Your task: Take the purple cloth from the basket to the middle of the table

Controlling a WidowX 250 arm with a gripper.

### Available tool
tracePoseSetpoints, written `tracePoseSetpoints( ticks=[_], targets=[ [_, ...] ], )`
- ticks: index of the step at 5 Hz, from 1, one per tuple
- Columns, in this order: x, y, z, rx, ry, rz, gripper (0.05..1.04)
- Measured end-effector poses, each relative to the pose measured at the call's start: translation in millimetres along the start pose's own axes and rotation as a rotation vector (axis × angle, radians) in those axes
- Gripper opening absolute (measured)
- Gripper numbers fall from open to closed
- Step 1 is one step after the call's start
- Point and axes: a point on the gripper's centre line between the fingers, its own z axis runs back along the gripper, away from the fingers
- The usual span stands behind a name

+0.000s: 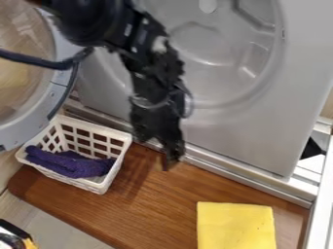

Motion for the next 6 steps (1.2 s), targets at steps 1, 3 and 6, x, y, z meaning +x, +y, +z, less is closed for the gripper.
tracePoseSetpoints(
  ticks=[1,3,6],
  targets=[
    [-12.1,16.3,-0.2,0.025,0.037,0.045,1.000],
    [-36.6,42.7,-2.3,0.023,0.101,-0.027,1.000],
    [-79.1,53.2,-7.8,0.000,0.164,-0.041,1.000]
  ],
)
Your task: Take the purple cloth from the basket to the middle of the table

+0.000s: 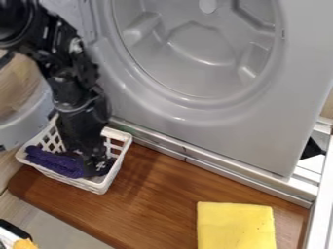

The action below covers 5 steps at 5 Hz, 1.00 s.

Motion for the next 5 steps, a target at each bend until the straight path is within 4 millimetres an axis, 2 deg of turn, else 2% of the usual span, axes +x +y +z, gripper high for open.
tracePoseSetpoints(
  ticks=[1,3,4,5],
  targets=[
    [-5.9,6.0,-9.0,0.000,0.019,-0.006,1.000],
    [-0.6,16.9,-31.4,-0.013,0.075,-0.007,1.000],
    [2.1,22.2,-36.7,-0.013,0.093,0.003,0.945],
    [3.5,23.4,-41.2,-0.015,0.117,0.019,0.664]
  ],
)
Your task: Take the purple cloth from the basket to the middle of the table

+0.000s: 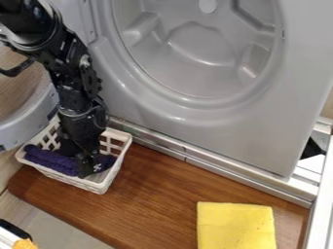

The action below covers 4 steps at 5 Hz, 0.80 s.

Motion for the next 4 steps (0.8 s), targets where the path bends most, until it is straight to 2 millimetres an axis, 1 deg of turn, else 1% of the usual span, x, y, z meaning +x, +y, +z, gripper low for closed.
tracePoseSetpoints(
  ticks=[1,2,3,4],
  targets=[
    [4.4,-1.3,1.0,0.002,0.003,-0.009,0.381],
    [9.5,-4.0,2.9,0.004,0.001,-0.024,0.215],
    [10.7,-5.1,3.1,0.004,0.000,-0.024,0.158],
    [12.4,-7.0,6.4,0.003,-0.006,-0.023,0.151]
  ],
)
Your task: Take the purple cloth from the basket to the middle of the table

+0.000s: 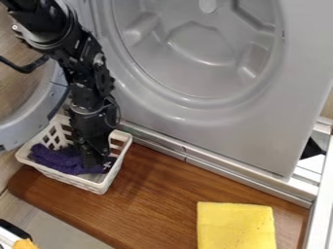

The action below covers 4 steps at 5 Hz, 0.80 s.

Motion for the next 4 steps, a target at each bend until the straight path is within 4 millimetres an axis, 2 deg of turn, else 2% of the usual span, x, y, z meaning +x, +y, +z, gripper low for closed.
tracePoseSetpoints(
  ticks=[2,3,4],
  targets=[
    [8.0,-10.5,37.5,0.047,-0.014,0.073,0.149],
    [19.1,-17.4,66.0,0.083,-0.077,0.105,0.146],
    [34.0,-39.8,88.6,0.104,-0.119,0.057,0.146]
  ],
)
